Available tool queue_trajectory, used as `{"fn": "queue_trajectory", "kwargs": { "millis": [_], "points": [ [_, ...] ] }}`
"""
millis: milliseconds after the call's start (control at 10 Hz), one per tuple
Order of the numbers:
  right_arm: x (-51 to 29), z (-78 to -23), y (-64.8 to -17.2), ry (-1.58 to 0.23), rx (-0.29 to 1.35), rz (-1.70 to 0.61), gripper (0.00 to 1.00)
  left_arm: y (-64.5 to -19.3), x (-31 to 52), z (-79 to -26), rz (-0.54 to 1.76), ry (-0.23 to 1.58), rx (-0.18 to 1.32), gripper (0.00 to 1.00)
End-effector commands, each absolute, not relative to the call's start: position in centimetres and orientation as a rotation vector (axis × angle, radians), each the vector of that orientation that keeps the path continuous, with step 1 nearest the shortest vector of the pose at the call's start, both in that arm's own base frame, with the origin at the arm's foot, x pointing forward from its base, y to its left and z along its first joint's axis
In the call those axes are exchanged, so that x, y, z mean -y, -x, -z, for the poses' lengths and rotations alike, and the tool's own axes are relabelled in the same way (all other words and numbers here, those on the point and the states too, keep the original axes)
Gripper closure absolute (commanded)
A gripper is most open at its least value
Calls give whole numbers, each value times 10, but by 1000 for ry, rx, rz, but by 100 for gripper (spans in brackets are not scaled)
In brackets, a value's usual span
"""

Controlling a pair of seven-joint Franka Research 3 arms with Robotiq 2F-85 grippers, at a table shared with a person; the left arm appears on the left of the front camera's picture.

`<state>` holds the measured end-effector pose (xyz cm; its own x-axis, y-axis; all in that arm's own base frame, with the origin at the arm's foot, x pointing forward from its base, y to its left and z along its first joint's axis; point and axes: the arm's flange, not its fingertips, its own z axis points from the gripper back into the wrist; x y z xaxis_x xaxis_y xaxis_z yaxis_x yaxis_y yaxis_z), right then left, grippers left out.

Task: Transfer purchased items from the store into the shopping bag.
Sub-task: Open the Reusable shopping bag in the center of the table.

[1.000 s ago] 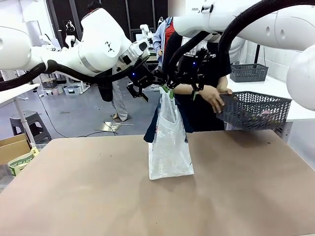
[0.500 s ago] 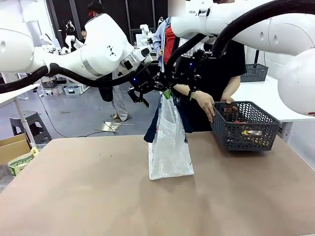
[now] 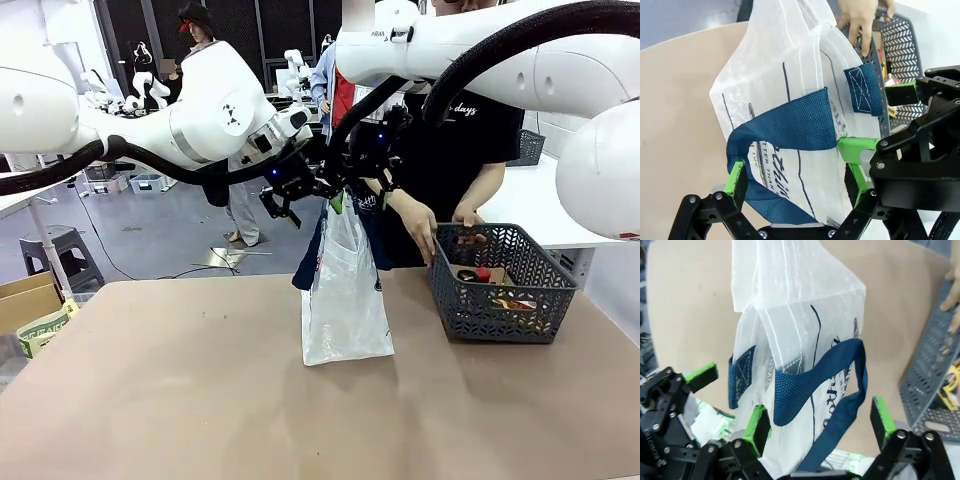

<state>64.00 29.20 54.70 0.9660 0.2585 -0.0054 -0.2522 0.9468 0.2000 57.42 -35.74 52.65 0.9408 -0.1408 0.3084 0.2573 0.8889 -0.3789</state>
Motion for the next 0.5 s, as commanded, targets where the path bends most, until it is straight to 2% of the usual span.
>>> {"fn": "queue_trajectory", "kwargs": {
  "millis": [0,100,400],
  "points": [
    [-289,-549,-641,-216,-30,-253,0,-574,357,-528,201,443,274,0],
    [-289,-549,-641,-216,-30,-253,0,-574,357,-527,210,429,279,13],
    [-292,-544,-634,-216,-50,-250,59,-572,352,-530,185,415,279,71]
  ]
}}
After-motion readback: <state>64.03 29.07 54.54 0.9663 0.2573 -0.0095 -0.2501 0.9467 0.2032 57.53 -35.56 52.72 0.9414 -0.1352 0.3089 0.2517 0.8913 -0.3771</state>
